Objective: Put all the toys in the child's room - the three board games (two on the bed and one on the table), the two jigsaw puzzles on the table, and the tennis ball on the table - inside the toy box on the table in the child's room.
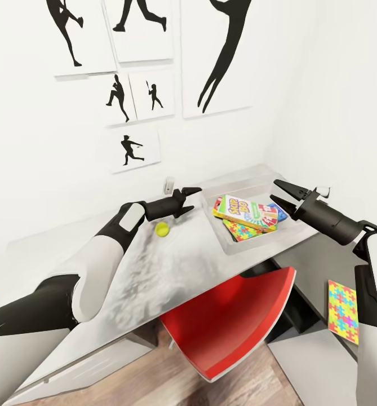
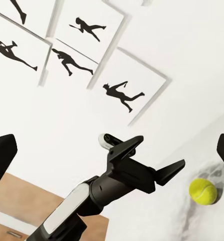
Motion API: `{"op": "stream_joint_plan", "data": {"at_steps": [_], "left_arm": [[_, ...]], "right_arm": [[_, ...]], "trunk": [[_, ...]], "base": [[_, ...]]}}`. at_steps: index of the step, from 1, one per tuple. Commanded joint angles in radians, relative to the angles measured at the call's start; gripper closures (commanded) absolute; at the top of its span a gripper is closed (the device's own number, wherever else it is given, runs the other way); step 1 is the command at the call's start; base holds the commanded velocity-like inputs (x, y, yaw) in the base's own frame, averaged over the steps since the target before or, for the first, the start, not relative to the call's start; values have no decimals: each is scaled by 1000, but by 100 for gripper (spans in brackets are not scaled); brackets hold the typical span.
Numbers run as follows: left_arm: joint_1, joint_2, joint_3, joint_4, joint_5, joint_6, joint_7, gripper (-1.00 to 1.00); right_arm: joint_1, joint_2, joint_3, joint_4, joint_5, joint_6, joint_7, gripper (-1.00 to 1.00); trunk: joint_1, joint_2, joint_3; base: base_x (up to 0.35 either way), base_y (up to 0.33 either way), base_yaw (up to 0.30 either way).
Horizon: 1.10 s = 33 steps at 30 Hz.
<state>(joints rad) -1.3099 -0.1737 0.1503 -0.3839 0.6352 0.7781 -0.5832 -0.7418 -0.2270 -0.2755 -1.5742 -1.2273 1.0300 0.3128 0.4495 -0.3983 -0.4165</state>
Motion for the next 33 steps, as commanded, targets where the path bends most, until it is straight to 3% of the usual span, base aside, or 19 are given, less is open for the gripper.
{"op": "stream_joint_plan", "data": {"at_steps": [1,33], "left_arm": [[-1,-1,6,0,-2,6,-1,-100],[5,-1,5,-1,-3,10,-2,-100]], "right_arm": [[-1,0,-1,0,10,4,10,-100],[12,-9,-4,4,11,5,9,-100]], "trunk": [[1,-2,-2],[1,-2,-2]], "base": [[-4,0,0],[-13,32,0]]}}
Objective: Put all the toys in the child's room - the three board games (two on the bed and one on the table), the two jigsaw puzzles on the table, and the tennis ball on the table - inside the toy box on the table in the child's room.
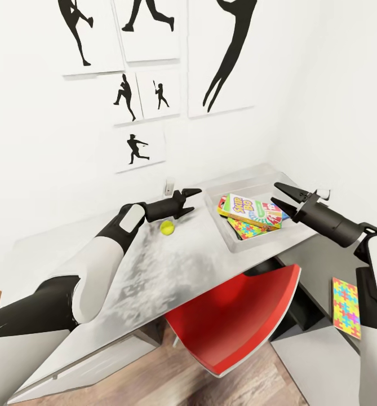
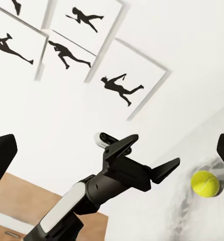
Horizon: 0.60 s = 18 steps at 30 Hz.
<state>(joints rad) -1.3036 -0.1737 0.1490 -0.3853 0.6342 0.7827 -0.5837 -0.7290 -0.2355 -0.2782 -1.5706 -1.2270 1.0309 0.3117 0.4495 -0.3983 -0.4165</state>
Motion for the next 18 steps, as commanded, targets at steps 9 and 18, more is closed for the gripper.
{"op": "stream_joint_plan", "data": {"at_steps": [9,18], "left_arm": [[1,21,6,0,-2,104,-2,-100],[12,48,7,0,-1,119,-4,-100]], "right_arm": [[0,-4,4,0,11,7,-40,-100],[-3,6,3,4,9,9,-62,-100]], "trunk": [[1,-2,-2],[1,-2,-2]], "base": [[0,0,0],[0,0,0]]}}
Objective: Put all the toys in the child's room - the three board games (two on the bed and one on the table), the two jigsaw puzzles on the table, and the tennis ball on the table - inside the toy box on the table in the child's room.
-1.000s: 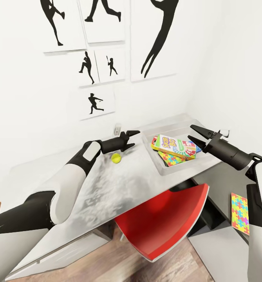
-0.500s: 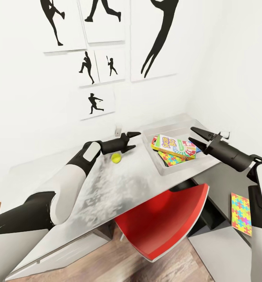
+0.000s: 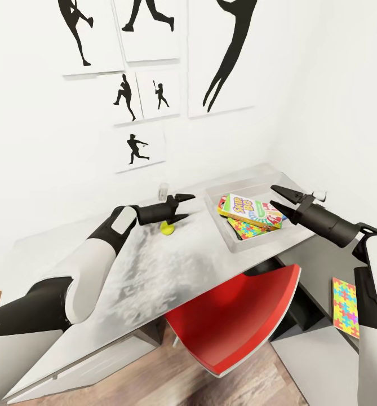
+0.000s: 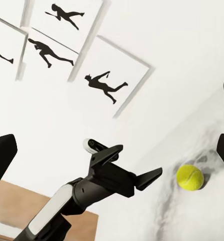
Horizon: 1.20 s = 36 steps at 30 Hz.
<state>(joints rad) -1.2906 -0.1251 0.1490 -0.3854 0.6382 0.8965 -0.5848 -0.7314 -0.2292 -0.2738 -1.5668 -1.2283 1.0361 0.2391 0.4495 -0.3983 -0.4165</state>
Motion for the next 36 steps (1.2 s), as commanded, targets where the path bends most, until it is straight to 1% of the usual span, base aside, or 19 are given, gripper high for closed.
{"op": "stream_joint_plan", "data": {"at_steps": [1,7,10,13,14,15,18,19,21,22,23,24,26,27,28,30,32,35,36], "left_arm": [[0,1,7,0,-5,9,-3,-100],[0,3,6,-15,-6,53,-1,-100],[3,8,1,-70,-6,96,-1,-100],[20,28,-6,-153,-5,136,-1,-100],[23,32,-7,-164,-5,139,-1,-100],[26,38,-11,-180,-5,144,0,-100],[30,43,-16,-195,-5,148,0,-100],[31,45,-18,-201,-5,150,0,-100],[31,48,-20,-205,-6,151,1,-100],[32,52,-20,-207,-7,151,3,-100],[32,57,-21,-208,-7,151,3,-100],[32,66,-22,-209,-6,151,4,-100],[32,75,-22,-210,-6,151,4,-100],[33,82,-23,-210,-6,151,4,-100],[33,85,-23,-211,-6,151,5,-100],[33,93,-23,-211,-6,151,6,-100],[33,95,-23,-211,-6,151,7,-100],[33,100,-23,-211,-5,151,9,-100],[33,101,-23,-211,-5,151,9,-100]], "right_arm": [[-3,0,-1,0,10,5,9,-100],[-19,-13,35,-5,14,6,-9,-100],[-64,-15,59,-6,13,7,-86,-100],[-163,-11,122,-3,-1,9,-217,-100],[-185,-10,136,-2,-10,9,-233,-100],[-233,-9,166,1,-32,9,-261,-100],[-309,-8,215,7,-67,9,-308,-100],[-362,-6,246,14,-88,9,-350,-100],[-416,-4,275,29,-110,9,-400,-100],[-469,-2,303,52,-138,8,-455,-100],[-495,-1,317,67,-156,8,-482,-100],[-544,0,347,100,-198,6,-535,-100],[-591,1,381,138,-248,4,-586,-100],[-632,1,418,176,-300,3,-636,-100],[-652,1,437,195,-325,2,-661,-100],[-718,2,504,265,-417,0,-766,-100],[-745,3,531,296,-455,0,-819,-100],[-785,8,579,348,-540,0,-931,-100],[-789,12,587,354,-554,0,-950,-100]], "trunk": [[1,-2,-2],[1,-2,-2],[1,-2,-2],[1,-2,-2],[1,-2,-2],[1,-2,-2],[1,-2,-2],[1,-2,-2],[1,-2,-2],[1,-2,-2],[1,-2,-2],[1,-2,-2],[1,-2,-2],[1,-2,-2],[1,-2,-2],[1,-2,-2],[1,-2,-2],[1,-2,-2],[1,-2,-2]], "base": [[0,0,0],[0,0,0],[0,0,0],[0,0,0],[0,0,0],[0,0,0],[0,0,0],[0,0,0],[0,0,0],[0,0,0],[0,0,0],[0,0,0],[0,0,0],[0,0,0],[0,0,0],[0,0,0],[0,0,0],[0,0,0],[0,0,0]]}}
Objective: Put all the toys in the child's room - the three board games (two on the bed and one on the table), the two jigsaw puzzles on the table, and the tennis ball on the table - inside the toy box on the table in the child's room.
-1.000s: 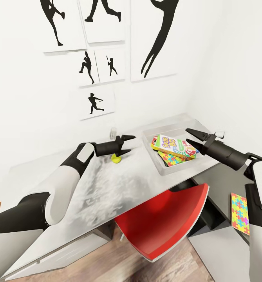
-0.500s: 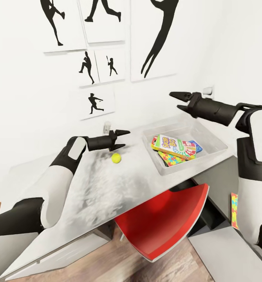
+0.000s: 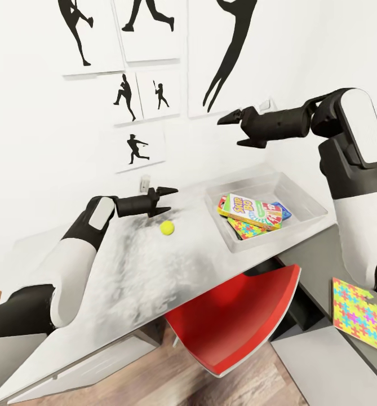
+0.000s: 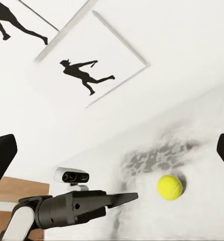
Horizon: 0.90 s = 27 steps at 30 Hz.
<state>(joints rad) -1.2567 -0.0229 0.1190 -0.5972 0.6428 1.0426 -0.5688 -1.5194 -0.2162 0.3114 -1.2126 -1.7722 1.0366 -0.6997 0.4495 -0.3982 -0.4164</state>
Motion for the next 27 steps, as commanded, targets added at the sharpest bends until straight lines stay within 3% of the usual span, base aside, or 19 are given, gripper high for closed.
{"op": "stream_joint_plan", "data": {"at_steps": [1,7,14,17,19,22,27], "left_arm": [[-1,-1,6,1,-10,5,-7,-100],[7,14,2,3,-9,5,-8,-100],[34,78,2,3,1,5,-28,-100],[56,119,2,3,2,5,-95,-100],[68,132,3,2,2,5,-138,-100],[90,160,2,-1,-3,5,-254,-100],[99,189,1,-2,-5,5,-307,-100]], "right_arm": [[-5,4,10,4,-22,0,-29,-100],[-16,60,81,19,-69,0,-149,-100],[-17,114,111,50,-79,1,-178,-100],[-18,141,117,93,-81,4,-181,-100],[-18,149,120,109,-81,5,-181,-100],[-13,171,132,129,-83,7,-182,-100],[-5,188,138,130,-83,4,-185,-100]], "trunk": [[1,-2,-2],[1,-2,-2],[1,-2,-2],[1,-2,-2],[1,-2,-2],[1,-2,-2],[1,-2,-2]], "base": [[0,0,0],[0,0,0],[0,0,0],[0,0,0],[0,0,0],[-30,21,0],[-152,130,0]]}}
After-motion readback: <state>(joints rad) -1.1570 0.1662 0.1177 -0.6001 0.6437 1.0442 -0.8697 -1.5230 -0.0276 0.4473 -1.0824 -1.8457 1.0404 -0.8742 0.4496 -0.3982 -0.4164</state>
